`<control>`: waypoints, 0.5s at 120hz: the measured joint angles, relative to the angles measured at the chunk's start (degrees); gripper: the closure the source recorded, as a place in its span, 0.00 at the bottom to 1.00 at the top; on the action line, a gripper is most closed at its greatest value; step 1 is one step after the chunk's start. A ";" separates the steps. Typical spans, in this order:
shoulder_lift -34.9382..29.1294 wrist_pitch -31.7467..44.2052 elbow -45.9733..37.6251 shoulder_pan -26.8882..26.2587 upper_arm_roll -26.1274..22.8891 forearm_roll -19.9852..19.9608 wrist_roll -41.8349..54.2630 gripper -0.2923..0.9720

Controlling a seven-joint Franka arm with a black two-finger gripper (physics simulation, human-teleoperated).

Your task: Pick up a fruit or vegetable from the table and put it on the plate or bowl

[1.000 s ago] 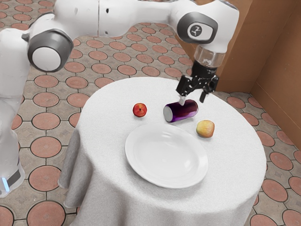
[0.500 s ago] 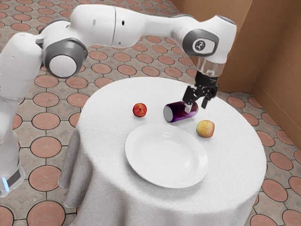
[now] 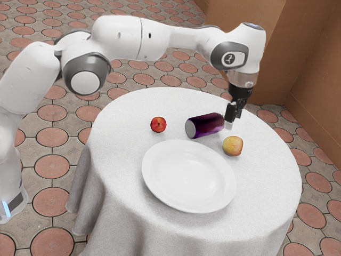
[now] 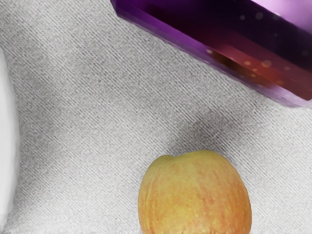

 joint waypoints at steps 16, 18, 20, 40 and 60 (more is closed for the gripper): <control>2.31 2.25 0.39 0.90 -1.13 -0.19 -2.74 0.23; 2.22 2.58 -0.33 0.98 -1.16 -0.30 -3.00 0.23; 2.07 2.95 -1.09 1.01 -1.18 -0.41 -3.26 0.23; 1.60 5.81 -4.24 1.01 -1.24 -1.13 -5.43 0.23; 1.82 7.46 -5.12 1.23 -1.24 -2.10 -6.71 0.23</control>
